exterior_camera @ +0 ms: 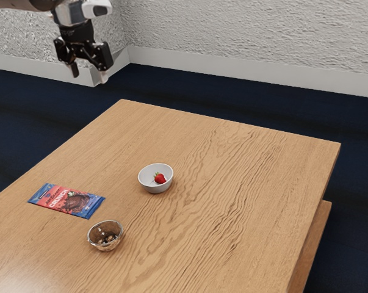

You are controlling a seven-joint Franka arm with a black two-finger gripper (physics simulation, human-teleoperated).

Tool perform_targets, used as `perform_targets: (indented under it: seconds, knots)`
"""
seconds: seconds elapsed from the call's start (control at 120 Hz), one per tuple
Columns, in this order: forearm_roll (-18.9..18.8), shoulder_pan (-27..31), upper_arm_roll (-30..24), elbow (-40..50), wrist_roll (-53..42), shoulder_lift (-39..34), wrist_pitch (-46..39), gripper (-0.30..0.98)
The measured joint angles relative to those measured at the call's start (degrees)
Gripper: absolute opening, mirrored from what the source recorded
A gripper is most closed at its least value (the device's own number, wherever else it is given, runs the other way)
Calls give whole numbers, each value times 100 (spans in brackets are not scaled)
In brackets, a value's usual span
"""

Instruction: Take strawberry from the bowl

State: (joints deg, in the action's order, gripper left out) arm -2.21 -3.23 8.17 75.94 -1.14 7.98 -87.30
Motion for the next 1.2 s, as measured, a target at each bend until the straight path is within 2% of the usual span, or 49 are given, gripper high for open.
perform_targets:
  seconds: [0.2, 0.3, 0.433, 0.708, 0.975, 1.2]
  knots:
    - [21, 36, 4, -19, -15, 72, 1, 67]
    - [171, 40, 11, 39, 252, 77, -136, 67]
    - [348, -6, 9, 127, 1625, 171, -413, 67]
    - [455, -40, -16, 719, 3999, 1327, -1595, 67]
    - [628, -51, -18, 749, 5524, 1960, -2382, 67]
    - [675, -136, -18, 1162, 6420, 2011, -2807, 64]
